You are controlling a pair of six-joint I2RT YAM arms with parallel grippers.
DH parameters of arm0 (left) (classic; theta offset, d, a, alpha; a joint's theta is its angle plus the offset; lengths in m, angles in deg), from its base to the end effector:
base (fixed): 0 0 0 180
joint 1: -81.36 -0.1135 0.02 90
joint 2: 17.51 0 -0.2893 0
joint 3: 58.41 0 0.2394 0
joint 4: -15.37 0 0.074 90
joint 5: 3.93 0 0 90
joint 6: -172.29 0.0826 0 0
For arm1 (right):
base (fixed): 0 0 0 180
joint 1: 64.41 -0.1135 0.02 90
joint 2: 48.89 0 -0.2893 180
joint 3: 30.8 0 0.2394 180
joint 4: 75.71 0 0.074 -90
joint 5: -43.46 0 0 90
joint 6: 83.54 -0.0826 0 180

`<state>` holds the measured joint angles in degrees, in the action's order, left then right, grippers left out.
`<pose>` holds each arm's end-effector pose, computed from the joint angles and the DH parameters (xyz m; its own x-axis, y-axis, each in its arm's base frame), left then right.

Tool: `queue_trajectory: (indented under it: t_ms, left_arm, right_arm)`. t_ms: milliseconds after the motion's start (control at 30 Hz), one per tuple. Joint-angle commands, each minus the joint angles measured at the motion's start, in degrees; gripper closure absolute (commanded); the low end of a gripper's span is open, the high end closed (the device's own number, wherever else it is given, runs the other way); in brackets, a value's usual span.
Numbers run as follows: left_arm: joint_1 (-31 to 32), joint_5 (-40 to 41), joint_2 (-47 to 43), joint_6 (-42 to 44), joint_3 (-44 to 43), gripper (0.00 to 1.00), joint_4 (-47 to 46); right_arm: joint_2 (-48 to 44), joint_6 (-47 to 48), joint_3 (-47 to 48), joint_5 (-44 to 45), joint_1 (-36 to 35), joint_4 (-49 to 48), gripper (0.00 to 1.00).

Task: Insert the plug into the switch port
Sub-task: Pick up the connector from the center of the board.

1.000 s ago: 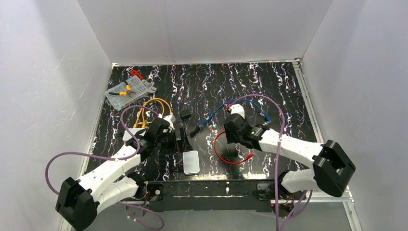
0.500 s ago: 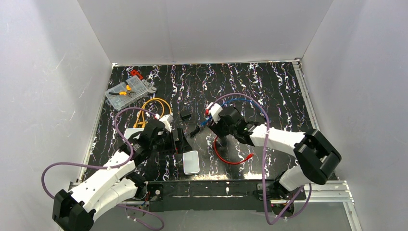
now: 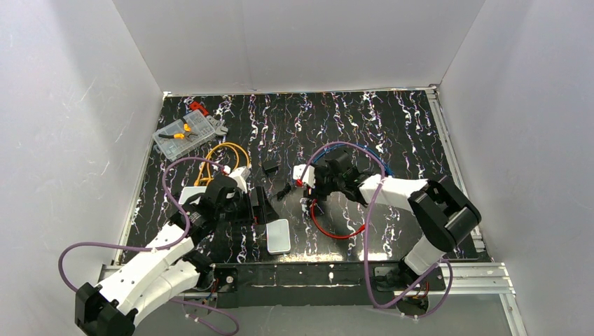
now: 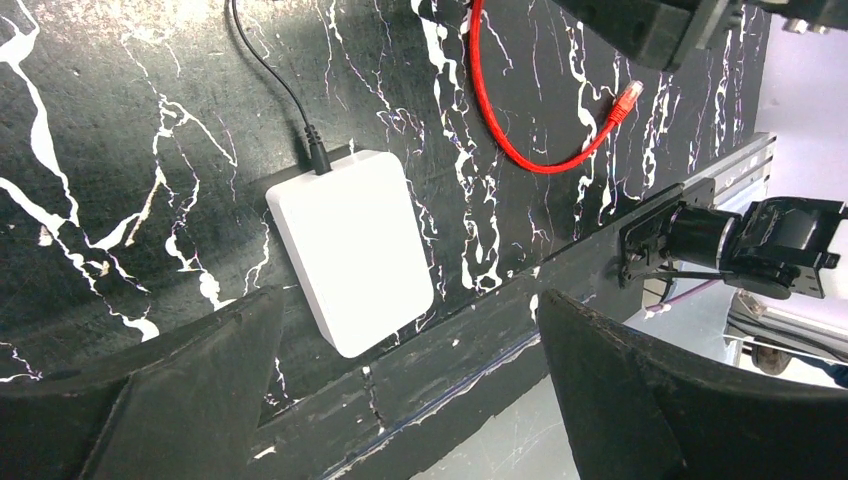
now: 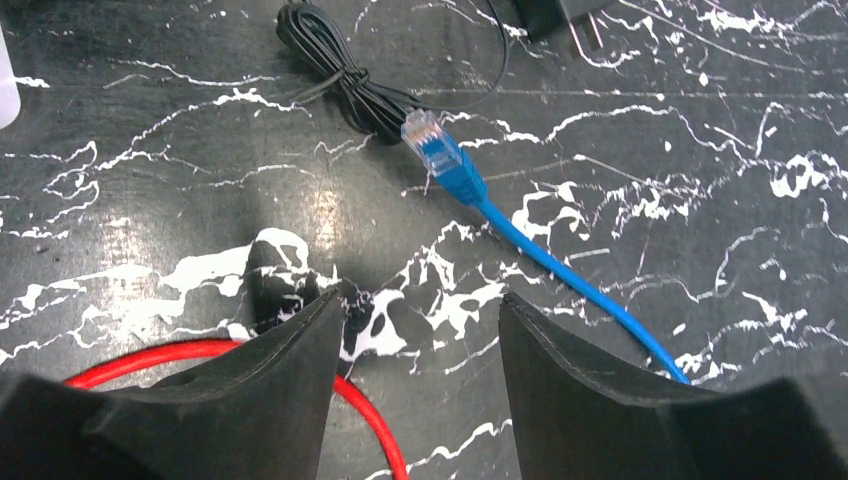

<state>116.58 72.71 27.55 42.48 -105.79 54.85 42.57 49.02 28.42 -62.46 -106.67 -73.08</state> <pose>0.1343 -0.1182 0.2347 -0.8346 -0.1733 -0.5228 0.2307 0.7520 -0.6175 0.2480 0.2560 0.1873 0.2384 -0.6622 -0.7104 -0.8852 0.1527 -0.4394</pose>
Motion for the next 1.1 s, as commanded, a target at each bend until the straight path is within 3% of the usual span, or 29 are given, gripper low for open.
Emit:
queue_trajectory:
  t_ms: [0, 433, 900, 1000, 1067]
  left_arm:
    - [-0.33, 0.43, -1.68, 1.42, -2.26, 0.02, 2.61]
    - [-0.81, 0.37, -1.04, 2.54, -2.07, 0.02, 2.31]
    - [-1.03, 1.14, -1.53, 2.64, -2.52, 0.02, 3.96]
    - [-1.03, 1.28, -1.64, 2.79, -2.54, 0.02, 4.21]
    - [-1.03, 1.32, -1.63, 2.7, -2.42, 0.02, 4.12]
  right_arm:
    - [2.76, 7.73, 4.44, -8.51, 0.76, -1.28, 0.36]
    - [10.97, 12.03, 10.4, -10.0, 1.31, -2.2, 0.37]
    - [15.14, 14.87, 15.88, -12.24, 1.74, 2.82, 0.5]
    - [15.49, 15.67, 16.76, -12.45, 1.74, 4.64, 0.56]
    - [15.73, 16.06, 17.21, -12.36, 1.74, 5.65, 0.66]
